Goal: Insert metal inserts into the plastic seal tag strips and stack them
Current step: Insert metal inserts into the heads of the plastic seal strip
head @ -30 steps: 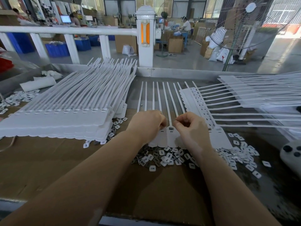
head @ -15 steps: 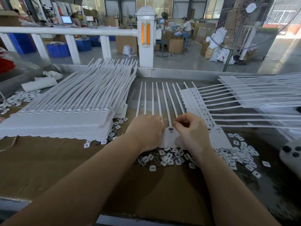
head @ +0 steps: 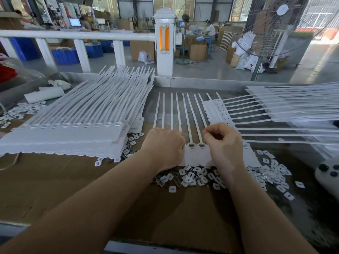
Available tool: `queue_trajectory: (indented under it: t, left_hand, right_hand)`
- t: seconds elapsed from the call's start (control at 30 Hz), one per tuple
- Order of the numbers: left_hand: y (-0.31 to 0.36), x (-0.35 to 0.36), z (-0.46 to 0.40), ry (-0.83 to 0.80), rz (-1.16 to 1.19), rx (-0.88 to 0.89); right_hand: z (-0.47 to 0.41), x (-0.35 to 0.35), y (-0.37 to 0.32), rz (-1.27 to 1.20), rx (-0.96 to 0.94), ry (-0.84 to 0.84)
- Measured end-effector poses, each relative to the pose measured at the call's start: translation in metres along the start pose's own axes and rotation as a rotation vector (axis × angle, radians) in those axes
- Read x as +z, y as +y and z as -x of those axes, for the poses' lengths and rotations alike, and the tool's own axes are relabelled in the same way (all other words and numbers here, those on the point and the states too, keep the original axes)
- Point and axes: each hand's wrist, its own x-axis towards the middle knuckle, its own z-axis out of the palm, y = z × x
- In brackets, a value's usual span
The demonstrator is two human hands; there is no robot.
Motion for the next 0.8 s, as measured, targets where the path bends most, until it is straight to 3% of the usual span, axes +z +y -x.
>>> queue_trajectory:
  t: [0.13,0.27,0.37,0.47,0.67,0.8]
  left_hand:
    - [-0.008,0.003,0.001,-0.013,0.079,-0.078]
    - [-0.019,0.002,0.003,-0.035,0.467,-0.229]
    - [-0.023,0.001,0.004,-0.022,0.607,-0.249]
    - [-0.019,0.0,0.005,-0.038,0.581,-0.233]
    - [-0.01,-0.005,0.003,-0.071,0.267,-0.132]
    - [-0.007,-0.008,0.002,-0.083,0.315,-0.194]
  right_hand:
    - [-0.002,-0.001,0.0,-0.033,0.015,0.068]
    - [-0.003,0.0,0.001,-0.013,0.017,0.048]
    - [-0.004,0.001,0.002,0.009,0.021,0.044]
    - [-0.004,0.002,0.003,0.019,0.033,0.039]
    - [-0.004,0.002,0.005,0.033,0.046,0.044]
    - [-0.002,0.002,0.005,0.031,0.047,0.045]
